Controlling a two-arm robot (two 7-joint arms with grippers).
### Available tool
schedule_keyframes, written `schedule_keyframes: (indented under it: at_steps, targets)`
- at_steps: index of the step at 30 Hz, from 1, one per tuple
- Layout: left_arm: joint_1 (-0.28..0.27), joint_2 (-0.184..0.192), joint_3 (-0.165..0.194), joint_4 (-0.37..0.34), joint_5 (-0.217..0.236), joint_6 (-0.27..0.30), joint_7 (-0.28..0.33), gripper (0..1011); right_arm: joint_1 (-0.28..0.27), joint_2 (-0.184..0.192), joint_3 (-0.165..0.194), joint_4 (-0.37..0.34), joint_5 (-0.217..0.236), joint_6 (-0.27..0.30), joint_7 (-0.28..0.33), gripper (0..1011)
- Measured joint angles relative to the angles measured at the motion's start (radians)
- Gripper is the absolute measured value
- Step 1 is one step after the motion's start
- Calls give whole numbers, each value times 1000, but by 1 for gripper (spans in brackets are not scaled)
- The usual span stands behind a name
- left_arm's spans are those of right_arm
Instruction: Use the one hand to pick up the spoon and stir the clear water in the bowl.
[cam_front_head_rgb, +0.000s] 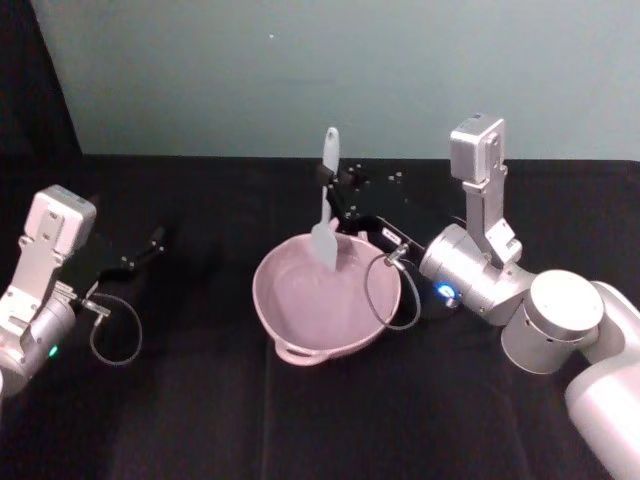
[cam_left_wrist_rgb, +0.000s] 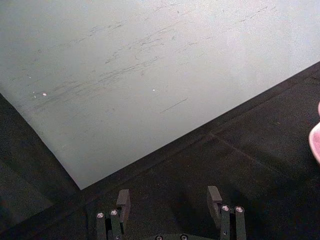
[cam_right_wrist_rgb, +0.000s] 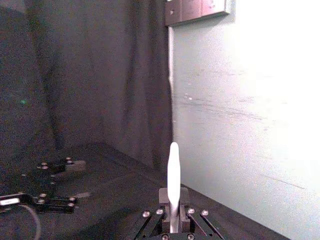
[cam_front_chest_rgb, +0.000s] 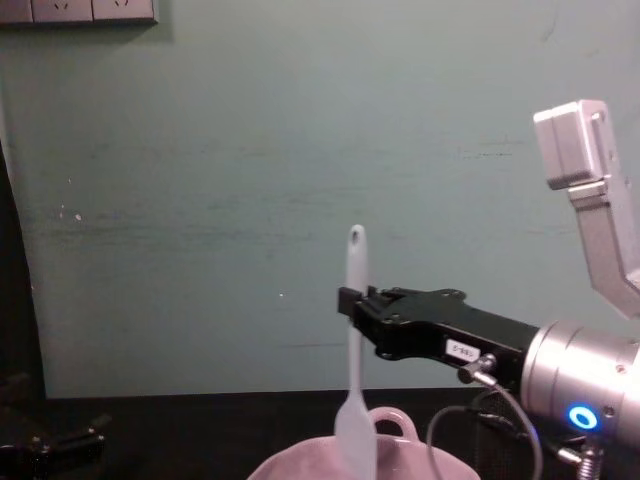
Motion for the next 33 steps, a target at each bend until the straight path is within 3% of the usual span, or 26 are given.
schedule_keyframes:
  at_steps: [7,12,20,27,33]
  targets:
    - [0,0,0,0,0,0,0,1011,-23,25,24,-34,-25,13,-17,106]
    - [0,0,0,0,0,0,0,1011,-67,59,39,-108,-34,50,-15,106]
    - [0,0,0,0,0,0,0,1011,-138,102,35,-228,-1,114,32,105]
    - [0,0,0,0,0,0,0,1011,-145,96,-4,-253,23,128,64,106]
    - [0,0,0,0,0,0,0,1011,-110,65,-33,-205,31,128,73,106]
